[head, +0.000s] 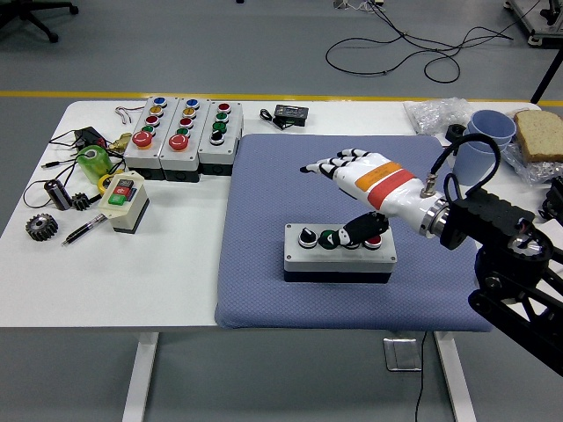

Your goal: Pick up the button,place it on the desk,press the button,press the button

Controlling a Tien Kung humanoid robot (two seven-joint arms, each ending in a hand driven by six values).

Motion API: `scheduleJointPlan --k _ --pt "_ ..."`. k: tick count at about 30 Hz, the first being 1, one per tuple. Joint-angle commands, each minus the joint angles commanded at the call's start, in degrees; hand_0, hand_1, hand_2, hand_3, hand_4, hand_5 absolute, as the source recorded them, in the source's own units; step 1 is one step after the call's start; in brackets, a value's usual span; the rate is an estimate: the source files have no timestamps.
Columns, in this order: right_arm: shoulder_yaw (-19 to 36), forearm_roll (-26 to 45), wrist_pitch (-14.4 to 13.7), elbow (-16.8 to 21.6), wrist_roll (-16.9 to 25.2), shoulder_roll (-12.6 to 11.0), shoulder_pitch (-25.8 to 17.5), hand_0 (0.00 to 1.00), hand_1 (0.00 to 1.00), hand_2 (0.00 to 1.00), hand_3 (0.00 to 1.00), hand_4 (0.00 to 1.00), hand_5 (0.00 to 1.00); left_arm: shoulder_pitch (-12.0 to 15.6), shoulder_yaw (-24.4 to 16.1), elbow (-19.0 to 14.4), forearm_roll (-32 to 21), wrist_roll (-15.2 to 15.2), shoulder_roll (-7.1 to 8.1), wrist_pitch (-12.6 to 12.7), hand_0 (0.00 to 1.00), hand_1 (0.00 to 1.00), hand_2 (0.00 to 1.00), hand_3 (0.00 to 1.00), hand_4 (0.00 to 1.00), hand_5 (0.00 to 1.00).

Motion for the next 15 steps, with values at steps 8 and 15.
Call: scheduleJointPlan --k 8,15 --pt "6.8 5.2 -1.2 6.4 -1.2 -7.7 -8.8 0.113 0.002 0.221 0.67 0.961 0.46 0.3 -0.4 0.0 0.6 0.0 0.0 -0.1 0.595 0.635 0.671 0.545 0.347 0.694" --pt "8.5 5.8 2.8 8.1 -3.1 -10.6 -14.7 0.103 0.002 0.206 0.653 0.958 0.481 0.5 -0.9 0.0 1.6 0.1 0.0 -0.2 0.595 0.634 0.671 0.545 0.348 0.694"
